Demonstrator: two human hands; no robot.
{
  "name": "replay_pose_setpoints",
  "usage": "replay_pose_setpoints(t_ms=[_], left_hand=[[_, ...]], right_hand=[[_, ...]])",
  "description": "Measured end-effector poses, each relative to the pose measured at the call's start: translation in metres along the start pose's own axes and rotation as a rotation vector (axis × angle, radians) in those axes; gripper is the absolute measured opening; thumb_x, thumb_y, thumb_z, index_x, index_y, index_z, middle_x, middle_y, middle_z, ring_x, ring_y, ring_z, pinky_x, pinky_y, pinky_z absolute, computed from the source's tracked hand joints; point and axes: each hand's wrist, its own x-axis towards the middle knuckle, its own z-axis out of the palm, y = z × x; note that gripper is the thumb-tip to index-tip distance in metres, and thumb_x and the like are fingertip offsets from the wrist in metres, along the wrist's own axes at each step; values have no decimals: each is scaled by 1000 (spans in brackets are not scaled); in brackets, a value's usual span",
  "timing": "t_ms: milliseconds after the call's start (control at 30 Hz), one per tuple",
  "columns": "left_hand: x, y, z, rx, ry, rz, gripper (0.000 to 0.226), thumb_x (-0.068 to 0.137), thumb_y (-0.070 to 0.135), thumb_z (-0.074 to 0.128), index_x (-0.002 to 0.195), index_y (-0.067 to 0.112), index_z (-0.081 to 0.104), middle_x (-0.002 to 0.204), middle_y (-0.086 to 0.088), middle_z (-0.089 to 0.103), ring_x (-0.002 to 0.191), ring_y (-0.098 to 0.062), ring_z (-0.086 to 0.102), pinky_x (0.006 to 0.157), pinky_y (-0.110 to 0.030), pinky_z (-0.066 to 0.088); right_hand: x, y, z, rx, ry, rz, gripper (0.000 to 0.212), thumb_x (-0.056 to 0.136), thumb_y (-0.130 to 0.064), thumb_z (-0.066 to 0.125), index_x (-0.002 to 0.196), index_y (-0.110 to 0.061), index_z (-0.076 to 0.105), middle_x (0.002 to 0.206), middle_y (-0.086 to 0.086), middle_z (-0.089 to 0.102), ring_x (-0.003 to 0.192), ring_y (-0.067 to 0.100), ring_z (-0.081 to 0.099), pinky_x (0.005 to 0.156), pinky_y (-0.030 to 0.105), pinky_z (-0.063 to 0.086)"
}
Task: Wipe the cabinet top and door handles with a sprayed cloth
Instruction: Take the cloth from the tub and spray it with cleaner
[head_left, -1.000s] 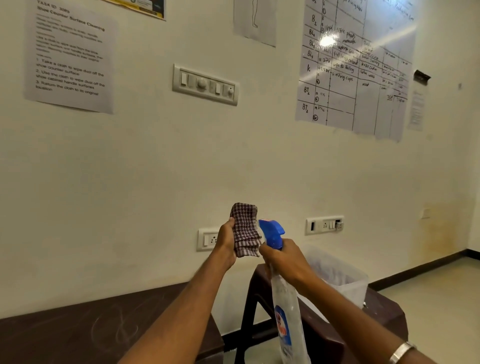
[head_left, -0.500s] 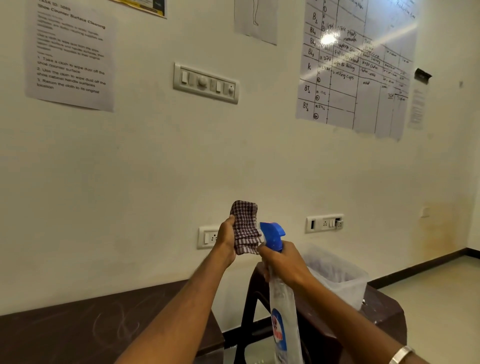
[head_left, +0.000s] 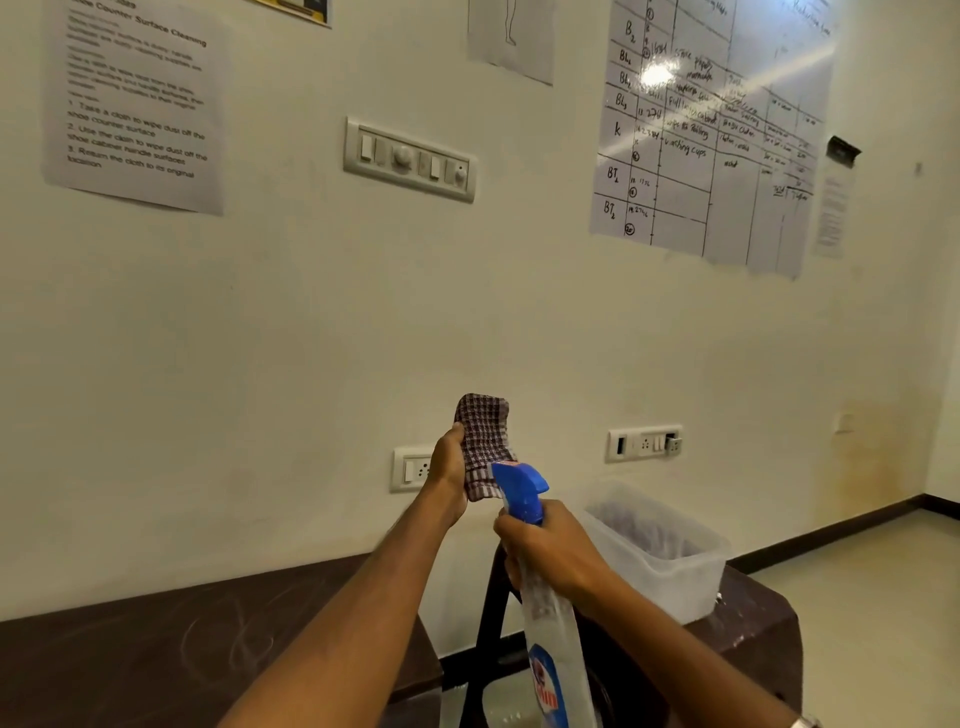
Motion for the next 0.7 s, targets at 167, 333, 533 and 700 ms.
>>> replay_pose_setpoints(t_ms=[167,333,533,700], left_hand=[[-1,1,-1,-16,10,1,41,101,38,33,97,10,63,84,-10,72,73,-24,69,56,-32,54],[0,3,-4,-33,17,18,40,101,37,32,101,10,62,89,-11,70,76,-24,68,53,-32,55],[1,0,-5,-20,21,21,40,101,38,32,101,11,62,91,-12,70,80,-26,68,59,-35,54],[1,0,-4,-24,19,25,40,101,37,32,97,12,62,89,-11,70,77,-24,68,57,-33,54]], right_hand=[[-3,3,0,11,42,-28,12,88,-21,59,85,-10,56,61,4,58,49,10,57,55,23,53],[-4,6,-8,36,69,21,18,88,-23,59,91,-6,57,64,8,58,54,16,58,59,29,53],[-8,15,-10,-66,58,-11,16,89,-24,59,81,-10,57,68,10,59,61,19,57,69,35,54],[-10,17,-9,7,0,15,15,88,-24,59,83,-10,57,65,6,59,56,16,59,63,30,55]])
